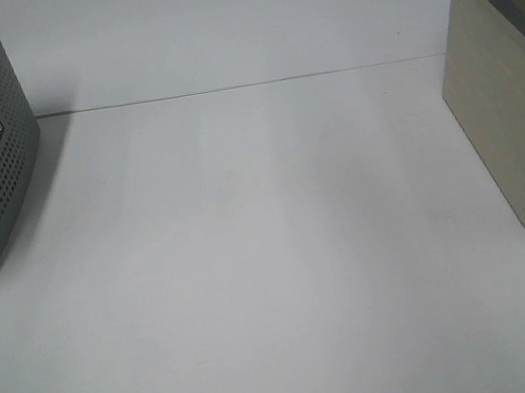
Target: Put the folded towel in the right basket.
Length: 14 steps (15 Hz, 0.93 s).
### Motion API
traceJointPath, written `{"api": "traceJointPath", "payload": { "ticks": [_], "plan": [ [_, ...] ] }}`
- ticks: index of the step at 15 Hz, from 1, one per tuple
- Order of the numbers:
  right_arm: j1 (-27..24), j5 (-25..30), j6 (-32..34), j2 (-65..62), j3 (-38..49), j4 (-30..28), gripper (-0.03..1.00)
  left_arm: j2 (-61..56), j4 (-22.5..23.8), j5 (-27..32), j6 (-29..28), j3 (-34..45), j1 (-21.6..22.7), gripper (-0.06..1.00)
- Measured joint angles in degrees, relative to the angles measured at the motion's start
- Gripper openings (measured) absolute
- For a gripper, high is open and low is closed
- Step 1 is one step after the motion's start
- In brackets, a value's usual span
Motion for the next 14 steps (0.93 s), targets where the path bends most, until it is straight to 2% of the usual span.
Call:
{"api": "traceJointPath", "payload": {
  "ticks": [1, 4, 10, 12, 14],
  "plan": [
    [0.0, -0.6, 0.3, -3.9, 3.6, 0.2, 0.96, 0.0, 0.0, 0.0, 0.0, 0.0, 0.0, 0.99],
    [0.0, -4.9, 0.3, -20.9, 22.2, 0.6, 0.96, 0.0, 0.0, 0.0, 0.0, 0.0, 0.0, 0.99],
    [0.0, -7.5, -3.6, -57.3, 58.3, 1.1, 0.96, 0.0, 0.0, 0.0, 0.0, 0.0, 0.0, 0.99],
    [0.0, -7.9, -4.1, -69.4, 67.2, 1.1, 0.96, 0.0, 0.0, 0.0, 0.0, 0.0, 0.0, 0.99],
    [0.0, -7.9, -4.1, -78.0, 72.0, 1.1, 0.96, 0.0, 0.0, 0.0, 0.0, 0.0, 0.0, 0.99]
  ]
}}
